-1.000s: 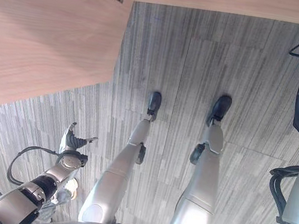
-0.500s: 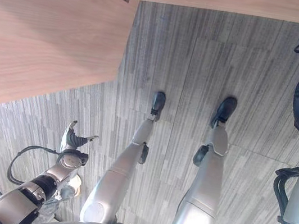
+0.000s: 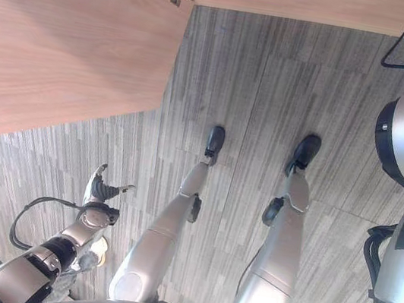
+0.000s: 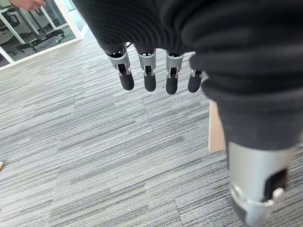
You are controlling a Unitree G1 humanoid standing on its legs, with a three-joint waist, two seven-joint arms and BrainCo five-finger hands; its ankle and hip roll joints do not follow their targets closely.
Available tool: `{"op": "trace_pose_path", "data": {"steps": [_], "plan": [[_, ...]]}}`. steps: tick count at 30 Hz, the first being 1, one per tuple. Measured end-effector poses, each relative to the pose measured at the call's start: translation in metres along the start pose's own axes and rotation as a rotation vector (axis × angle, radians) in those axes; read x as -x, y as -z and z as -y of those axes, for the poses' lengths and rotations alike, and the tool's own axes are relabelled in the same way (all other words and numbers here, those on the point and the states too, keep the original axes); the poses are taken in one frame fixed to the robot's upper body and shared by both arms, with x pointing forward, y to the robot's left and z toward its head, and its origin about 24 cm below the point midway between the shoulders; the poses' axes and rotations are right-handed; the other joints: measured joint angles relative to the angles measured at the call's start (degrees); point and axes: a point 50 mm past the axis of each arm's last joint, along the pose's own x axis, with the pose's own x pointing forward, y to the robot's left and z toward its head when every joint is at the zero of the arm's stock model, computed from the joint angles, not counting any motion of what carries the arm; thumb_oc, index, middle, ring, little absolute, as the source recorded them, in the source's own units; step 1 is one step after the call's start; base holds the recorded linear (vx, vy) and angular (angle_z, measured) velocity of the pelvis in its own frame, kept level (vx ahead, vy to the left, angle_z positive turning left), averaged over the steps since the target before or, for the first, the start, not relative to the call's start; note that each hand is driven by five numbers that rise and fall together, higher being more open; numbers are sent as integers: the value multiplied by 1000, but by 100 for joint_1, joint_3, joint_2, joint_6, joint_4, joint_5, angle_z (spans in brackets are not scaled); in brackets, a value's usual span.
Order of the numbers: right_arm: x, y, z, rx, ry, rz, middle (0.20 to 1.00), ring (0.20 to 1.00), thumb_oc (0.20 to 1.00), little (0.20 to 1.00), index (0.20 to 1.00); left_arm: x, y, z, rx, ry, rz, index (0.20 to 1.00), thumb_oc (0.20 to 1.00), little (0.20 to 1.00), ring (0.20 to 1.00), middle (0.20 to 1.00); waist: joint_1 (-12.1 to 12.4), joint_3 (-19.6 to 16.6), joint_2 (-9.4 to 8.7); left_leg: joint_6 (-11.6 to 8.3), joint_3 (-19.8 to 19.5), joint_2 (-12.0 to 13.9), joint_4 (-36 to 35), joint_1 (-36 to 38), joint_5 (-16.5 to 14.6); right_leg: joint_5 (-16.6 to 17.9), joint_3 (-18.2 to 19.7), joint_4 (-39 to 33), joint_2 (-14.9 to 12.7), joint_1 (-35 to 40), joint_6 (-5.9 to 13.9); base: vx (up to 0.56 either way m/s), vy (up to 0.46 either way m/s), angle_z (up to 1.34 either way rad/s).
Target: Put the empty folder in the office cabinet
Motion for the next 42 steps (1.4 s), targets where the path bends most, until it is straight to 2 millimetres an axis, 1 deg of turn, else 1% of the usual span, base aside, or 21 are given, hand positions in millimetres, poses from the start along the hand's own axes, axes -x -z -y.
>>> {"op": "trace_pose_path", "data": {"steps": [4,7,10,17,27,37,39,40,42], "plan": [[0,2,1,-28,5,-8,200,200,200,200,200,0,1,1,-16,8,2,1000,1000,1000,1000,1000,5,0,0,10,-11,-2,0,2,-7,-21,1,14,-2,-1,-11,0,0,0],[-1,13,12,-29,59,-52,200,200,200,200,200,1,3,0,-19,8,-6,1000,1000,1000,1000,1000,27,0,1,11,-9,-4,0,-24,-8,-24,4,27,-3,-39,-16,0,0,0],[-2,17,17,-11,85,-67,200,200,200,200,200,1,5,-2,-23,5,-9,1000,1000,1000,1000,1000,28,-1,3,-8,-1,-5,0,-104,5,-23,7,42,-3,-129,-17,0,0,0],[-2,17,20,1,104,-73,200,200,200,200,200,0,5,-8,-31,-6,-5,1000,1000,1000,1000,1000,23,3,13,-10,26,-9,0,-147,4,-53,18,124,-3,-230,-55,0,0,0],[-2,15,20,26,117,-57,200,200,200,200,200,0,5,-8,-30,-6,-4,1000,1000,1000,1000,1000,20,3,14,-15,96,-13,-2,-180,-19,-69,107,157,15,-324,-36,0,0,0],[-2,10,22,50,147,-28,200,200,200,200,200,0,5,-9,-30,-17,-5,1000,1000,1000,1000,1000,26,2,15,-11,106,-18,-3,-234,-22,-70,129,172,18,-394,-36,2,-10,0],[-3,3,25,92,156,-6,200,200,200,200,200,0,7,-10,-32,-27,-9,1000,1000,1000,1000,1000,25,2,15,-31,102,-11,-5,-292,-40,-75,131,196,23,-458,-43,4,-56,0],[-4,-4,28,105,163,12,200,200,200,200,200,0,8,-10,-34,-30,-16,1000,1000,1000,1000,1000,21,1,17,-60,101,-11,-5,-334,-62,-81,133,221,22,-513,-50,16,-39,0],[-5,-21,39,133,194,56,200,200,200,200,200,1,14,-12,-43,-35,-40,1000,1000,1000,1000,1000,22,1,17,-46,97,9,-2,-478,-23,-83,126,249,39,-669,-53,8,-23,0]]}}
